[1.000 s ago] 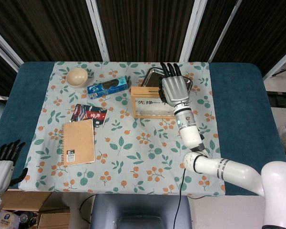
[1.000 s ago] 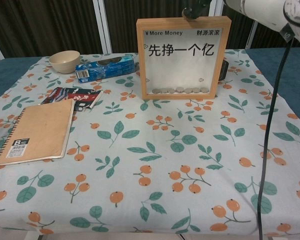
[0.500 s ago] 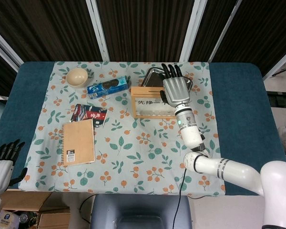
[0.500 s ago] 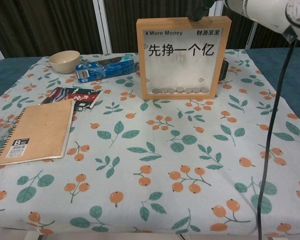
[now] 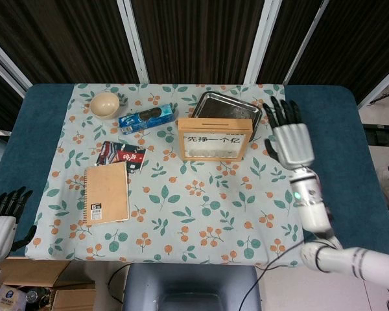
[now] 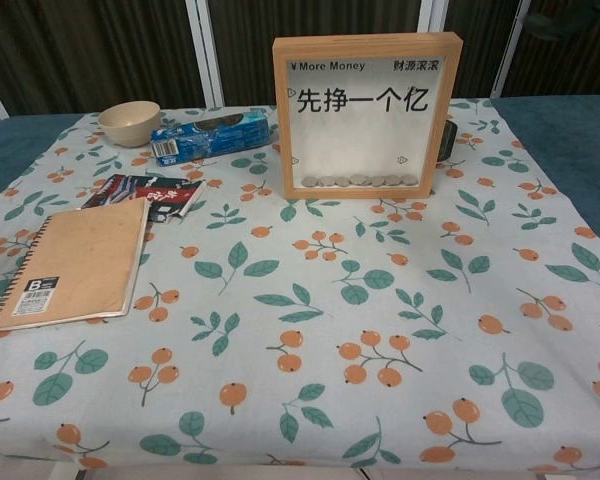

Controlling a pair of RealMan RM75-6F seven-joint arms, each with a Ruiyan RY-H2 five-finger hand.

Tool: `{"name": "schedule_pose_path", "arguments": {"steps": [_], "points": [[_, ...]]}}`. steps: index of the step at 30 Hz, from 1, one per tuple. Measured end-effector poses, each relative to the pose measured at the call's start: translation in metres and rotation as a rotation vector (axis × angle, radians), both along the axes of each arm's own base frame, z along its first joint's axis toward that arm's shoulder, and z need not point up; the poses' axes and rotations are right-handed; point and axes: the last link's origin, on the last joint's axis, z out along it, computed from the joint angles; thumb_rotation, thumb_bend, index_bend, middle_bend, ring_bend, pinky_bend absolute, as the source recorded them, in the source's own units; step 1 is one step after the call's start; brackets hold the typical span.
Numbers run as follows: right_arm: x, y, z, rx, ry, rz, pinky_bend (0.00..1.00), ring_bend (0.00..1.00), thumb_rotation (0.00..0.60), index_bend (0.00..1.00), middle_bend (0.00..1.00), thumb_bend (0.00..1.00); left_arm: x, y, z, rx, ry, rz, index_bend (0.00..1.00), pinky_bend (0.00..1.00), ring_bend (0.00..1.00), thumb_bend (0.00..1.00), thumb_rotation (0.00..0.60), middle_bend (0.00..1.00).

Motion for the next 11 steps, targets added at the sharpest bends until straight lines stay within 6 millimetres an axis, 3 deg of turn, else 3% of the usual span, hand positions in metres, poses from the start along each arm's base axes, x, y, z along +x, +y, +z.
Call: {"name": "schedule_pose_path", "arguments": {"steps": [4,7,11], "points": [[-0.079,0.068,0.015,-0.003,-0.026,-0.112,0.00,0.00,0.600,0.00,0.00,0.43,0.005,0.002,0.002,0.016,0.003,-0.021,0.00,0.00,0.00,0.37,0.600,0.00],[-0.123,0.117,0.023,-0.016,-0.065,-0.189,0.00,0.00,0.600,0.00,0.00,0.43,0.008,0.002,0.002,0.021,0.007,-0.033,0.00,0.00,0.00,0.37,0.600,0.00],[-0.159,0.161,0.033,-0.056,-0.082,-0.249,0.00,0.00,0.600,0.00,0.00,0.43,0.010,0.002,0.001,0.017,0.017,-0.042,0.00,0.00,0.00,0.37,0.600,0.00]]}}
